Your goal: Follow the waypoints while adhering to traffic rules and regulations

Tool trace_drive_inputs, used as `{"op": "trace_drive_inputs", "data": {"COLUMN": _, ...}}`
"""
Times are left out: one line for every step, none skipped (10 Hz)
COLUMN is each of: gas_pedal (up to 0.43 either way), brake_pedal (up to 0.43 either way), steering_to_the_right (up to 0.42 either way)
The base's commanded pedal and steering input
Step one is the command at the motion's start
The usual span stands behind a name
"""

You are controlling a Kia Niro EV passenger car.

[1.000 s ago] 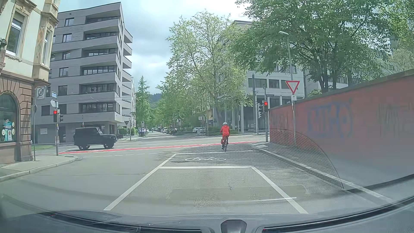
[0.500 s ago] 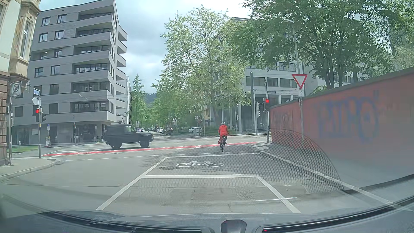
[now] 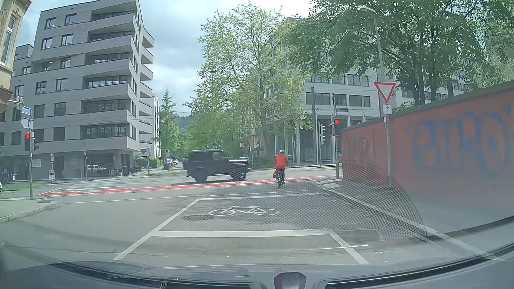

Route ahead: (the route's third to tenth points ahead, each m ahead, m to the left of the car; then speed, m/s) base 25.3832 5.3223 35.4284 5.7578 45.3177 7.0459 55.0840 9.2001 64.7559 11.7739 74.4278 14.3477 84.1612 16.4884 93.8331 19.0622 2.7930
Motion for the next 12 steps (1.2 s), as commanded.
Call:
{"op": "trace_drive_inputs", "data": {"gas_pedal": 0.000, "brake_pedal": 0.220, "steering_to_the_right": -0.021}}
{"op": "trace_drive_inputs", "data": {"gas_pedal": 0.000, "brake_pedal": 0.220, "steering_to_the_right": -0.031}}
{"op": "trace_drive_inputs", "data": {"gas_pedal": 0.000, "brake_pedal": 0.220, "steering_to_the_right": -0.039}}
{"op": "trace_drive_inputs", "data": {"gas_pedal": 0.000, "brake_pedal": 0.226, "steering_to_the_right": -0.050}}
{"op": "trace_drive_inputs", "data": {"gas_pedal": 0.000, "brake_pedal": 0.226, "steering_to_the_right": -0.059}}
{"op": "trace_drive_inputs", "data": {"gas_pedal": 0.000, "brake_pedal": 0.226, "steering_to_the_right": -0.066}}
{"op": "trace_drive_inputs", "data": {"gas_pedal": 0.000, "brake_pedal": 0.226, "steering_to_the_right": -0.070}}
{"op": "trace_drive_inputs", "data": {"gas_pedal": 0.000, "brake_pedal": 0.226, "steering_to_the_right": -0.069}}
{"op": "trace_drive_inputs", "data": {"gas_pedal": 0.000, "brake_pedal": 0.226, "steering_to_the_right": -0.070}}
{"op": "trace_drive_inputs", "data": {"gas_pedal": 0.000, "brake_pedal": 0.226, "steering_to_the_right": -0.067}}
{"op": "trace_drive_inputs", "data": {"gas_pedal": 0.000, "brake_pedal": 0.226, "steering_to_the_right": -0.062}}
{"op": "trace_drive_inputs", "data": {"gas_pedal": 0.000, "brake_pedal": 0.226, "steering_to_the_right": -0.060}}
